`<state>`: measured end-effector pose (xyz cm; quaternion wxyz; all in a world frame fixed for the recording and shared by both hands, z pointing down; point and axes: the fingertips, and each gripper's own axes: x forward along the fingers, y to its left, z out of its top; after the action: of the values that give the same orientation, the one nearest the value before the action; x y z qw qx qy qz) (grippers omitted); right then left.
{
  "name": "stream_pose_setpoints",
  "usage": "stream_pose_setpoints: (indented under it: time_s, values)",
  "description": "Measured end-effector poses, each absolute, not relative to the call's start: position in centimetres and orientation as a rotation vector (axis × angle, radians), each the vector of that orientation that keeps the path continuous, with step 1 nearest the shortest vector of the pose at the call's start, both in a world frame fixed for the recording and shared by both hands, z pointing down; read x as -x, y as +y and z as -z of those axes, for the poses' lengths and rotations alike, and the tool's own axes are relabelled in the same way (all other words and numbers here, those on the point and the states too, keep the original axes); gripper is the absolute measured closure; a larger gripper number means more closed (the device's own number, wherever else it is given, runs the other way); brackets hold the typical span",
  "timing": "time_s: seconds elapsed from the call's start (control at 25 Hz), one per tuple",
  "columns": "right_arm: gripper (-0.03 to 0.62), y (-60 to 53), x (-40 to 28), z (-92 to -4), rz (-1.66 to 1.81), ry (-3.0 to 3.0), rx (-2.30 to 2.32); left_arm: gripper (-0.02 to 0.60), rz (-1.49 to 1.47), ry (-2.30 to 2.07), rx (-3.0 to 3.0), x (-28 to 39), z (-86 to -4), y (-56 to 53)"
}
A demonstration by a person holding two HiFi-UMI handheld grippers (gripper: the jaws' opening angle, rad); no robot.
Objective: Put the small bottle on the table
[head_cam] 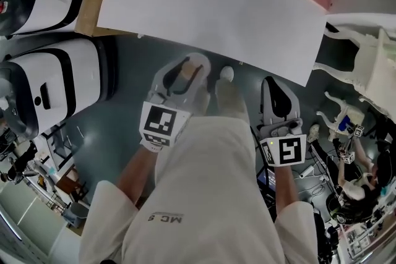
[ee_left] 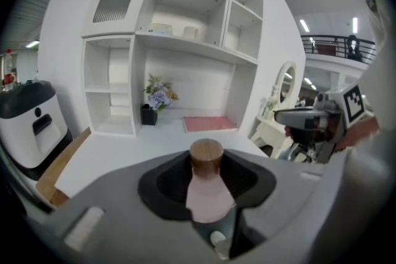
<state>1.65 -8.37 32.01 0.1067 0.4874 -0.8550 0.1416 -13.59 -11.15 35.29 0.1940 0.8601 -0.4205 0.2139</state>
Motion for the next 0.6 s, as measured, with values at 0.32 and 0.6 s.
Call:
stream_pose_setpoints:
  time_s: [0.32, 0.6]
  values:
    - [0.600, -12.4, -2.6, -34.4, -0.398, -2.554, -1.357, 0.443, -0.578, -1.215, -2.425, 9.9, -37.5, -16.2]
    - [0.597, -15.7, -2.7, -36.6, -0.406, -2.591, -1.330, 0.443, -0.603, -1.270, -2.425, 8.5, -41.3, -20.6]
